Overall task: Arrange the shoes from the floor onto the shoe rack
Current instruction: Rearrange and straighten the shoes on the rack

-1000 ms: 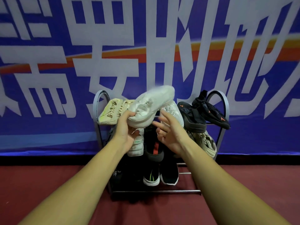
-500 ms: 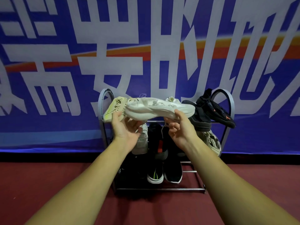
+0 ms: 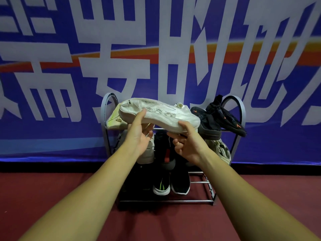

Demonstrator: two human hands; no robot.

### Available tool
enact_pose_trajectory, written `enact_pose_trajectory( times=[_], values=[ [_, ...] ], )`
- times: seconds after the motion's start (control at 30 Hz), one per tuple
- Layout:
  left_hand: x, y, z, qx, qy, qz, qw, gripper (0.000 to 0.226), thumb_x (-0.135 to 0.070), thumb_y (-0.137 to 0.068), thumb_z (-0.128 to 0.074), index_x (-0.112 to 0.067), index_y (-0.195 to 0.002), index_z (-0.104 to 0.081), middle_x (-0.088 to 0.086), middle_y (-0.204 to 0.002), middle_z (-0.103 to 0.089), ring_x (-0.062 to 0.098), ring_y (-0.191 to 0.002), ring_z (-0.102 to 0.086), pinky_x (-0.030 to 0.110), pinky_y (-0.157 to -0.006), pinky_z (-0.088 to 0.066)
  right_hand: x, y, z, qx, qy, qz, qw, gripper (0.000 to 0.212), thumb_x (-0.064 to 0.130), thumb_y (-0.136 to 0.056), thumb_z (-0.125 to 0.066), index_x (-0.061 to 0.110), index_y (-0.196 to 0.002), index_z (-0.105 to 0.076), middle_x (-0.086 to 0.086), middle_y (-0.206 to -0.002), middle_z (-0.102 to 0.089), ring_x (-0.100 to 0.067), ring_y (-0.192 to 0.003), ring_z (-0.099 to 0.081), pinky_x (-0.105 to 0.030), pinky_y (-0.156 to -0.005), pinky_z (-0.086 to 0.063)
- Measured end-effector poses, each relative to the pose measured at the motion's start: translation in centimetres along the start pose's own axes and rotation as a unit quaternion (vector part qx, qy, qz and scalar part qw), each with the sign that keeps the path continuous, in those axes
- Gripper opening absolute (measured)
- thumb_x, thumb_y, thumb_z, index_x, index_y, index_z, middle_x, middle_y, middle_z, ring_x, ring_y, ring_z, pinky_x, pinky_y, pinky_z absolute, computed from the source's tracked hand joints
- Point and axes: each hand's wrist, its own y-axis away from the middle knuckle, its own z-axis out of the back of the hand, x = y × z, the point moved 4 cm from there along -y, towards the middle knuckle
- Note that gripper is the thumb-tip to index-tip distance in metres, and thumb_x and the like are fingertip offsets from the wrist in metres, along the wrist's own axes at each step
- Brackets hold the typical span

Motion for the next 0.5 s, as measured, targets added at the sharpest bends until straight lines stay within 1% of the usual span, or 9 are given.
enact_pose_trajectory(
  times=[0.07,0.13,0.2,0.27,0.3,0.33,0.37,0.43,0.5],
  values=[
    [-0.4,-0.1,0.2,-0.016,0.004,-0.01,1.0,0.05,-0.039,-0.079,-0.076,-0.021,-0.124,-0.063,0.0,-0.101,-0.073,0.011,-0.069,-0.065,0.02,-0.053,-0.041,0.5,-0.4,1.0,-0.04,-0.017,0.028,0.999,0.045,0.043,-0.086,-0.065,0.012,-0.118,-0.06,-0.002,-0.07,-0.065,-0.008,-0.048,-0.046,-0.016,-0.042,-0.028],
    [-0.5,-0.2,0.5,-0.02,0.007,-0.013,1.0,0.045,-0.04,-0.079,-0.078,-0.02,-0.117,-0.065,-0.001,-0.102,-0.074,0.011,-0.07,-0.065,0.02,-0.055,-0.044,1.0,-0.7,2.0,-0.078,-0.015,0.063,0.995,0.041,0.039,-0.087,-0.061,0.013,-0.118,-0.06,0.004,-0.056,-0.055,-0.008,-0.046,-0.043,-0.017,-0.04,-0.026],
    [-0.6,-0.3,0.5,-0.015,0.021,-0.018,0.999,0.041,-0.039,-0.079,-0.078,-0.019,-0.113,-0.067,0.0,-0.106,-0.073,0.014,-0.081,-0.066,0.022,-0.063,-0.048,1.1,-0.8,2.4,-0.085,-0.013,0.075,0.993,0.035,0.029,-0.087,-0.059,0.011,-0.117,-0.06,0.003,-0.056,-0.053,-0.008,-0.047,-0.042,-0.017,-0.04,-0.025],
    [-0.6,-0.4,0.0,0.011,0.031,-0.03,0.999,0.045,-0.035,-0.081,-0.077,-0.018,-0.121,-0.064,0.002,-0.114,-0.073,0.017,-0.096,-0.066,0.025,-0.072,-0.048,0.8,-0.6,2.2,-0.067,-0.024,0.065,0.995,0.027,0.02,-0.086,-0.056,0.012,-0.111,-0.058,0.002,-0.06,-0.053,-0.009,-0.048,-0.041,-0.017,-0.041,-0.025],
    [-0.5,-0.5,-0.3,0.029,0.016,-0.037,0.999,0.047,-0.032,-0.083,-0.075,-0.019,-0.126,-0.061,0.002,-0.116,-0.072,0.016,-0.099,-0.064,0.026,-0.073,-0.045,0.7,-0.5,1.9,-0.057,-0.04,0.057,0.996,0.023,0.017,-0.085,-0.054,0.012,-0.108,-0.057,0.001,-0.062,-0.055,-0.009,-0.049,-0.042,-0.017,-0.042,-0.025],
    [-0.5,-0.4,-0.6,0.051,-0.025,-0.045,0.997,0.048,-0.031,-0.085,-0.073,-0.022,-0.129,-0.058,0.001,-0.115,-0.072,0.016,-0.098,-0.063,0.027,-0.073,-0.043,0.7,-0.4,1.6,-0.047,-0.061,0.052,0.996,0.021,0.015,-0.085,-0.053,0.012,-0.105,-0.056,-0.001,-0.065,-0.056,-0.009,-0.048,-0.042,-0.017,-0.043,-0.025],
    [-0.2,-0.3,-1.0,0.073,-0.094,-0.053,0.992,0.047,-0.031,-0.086,-0.071,-0.027,-0.131,-0.055,-0.001,-0.115,-0.071,0.015,-0.097,-0.062,0.029,-0.072,-0.041,0.7,-0.4,1.2,-0.034,-0.084,0.05,0.995,0.02,0.013,-0.085,-0.052,0.01,-0.104,-0.056,-0.003,-0.069,-0.056,-0.009,-0.048,-0.042,-0.017,-0.043,-0.024],
    [0.8,0.2,-1.9,0.111,-0.226,-0.059,0.966,0.048,-0.034,-0.087,-0.069,-0.037,-0.132,-0.053,-0.006,-0.117,-0.07,0.013,-0.099,-0.063,0.031,-0.075,-0.04,0.6,-0.4,0.2,-0.001,-0.097,0.049,0.994,0.021,0.01,-0.085,-0.052,0.008,-0.105,-0.056,-0.005,-0.073,-0.054,-0.009,-0.05,-0.042,-0.017,-0.045,-0.025],
    [1.9,0.4,-2.4,0.117,-0.255,-0.049,0.959,0.046,-0.033,-0.088,-0.068,-0.037,-0.131,-0.053,-0.007,-0.115,-0.07,0.012,-0.097,-0.064,0.031,-0.08,-0.042,0.4,-0.3,-0.7,0.025,-0.05,0.051,0.997,0.014,0.01,-0.085,-0.054,0.009,-0.099,-0.056,-0.002,-0.071,-0.053,-0.009,-0.052,-0.041,-0.018,-0.047,-0.025]
  ],
)
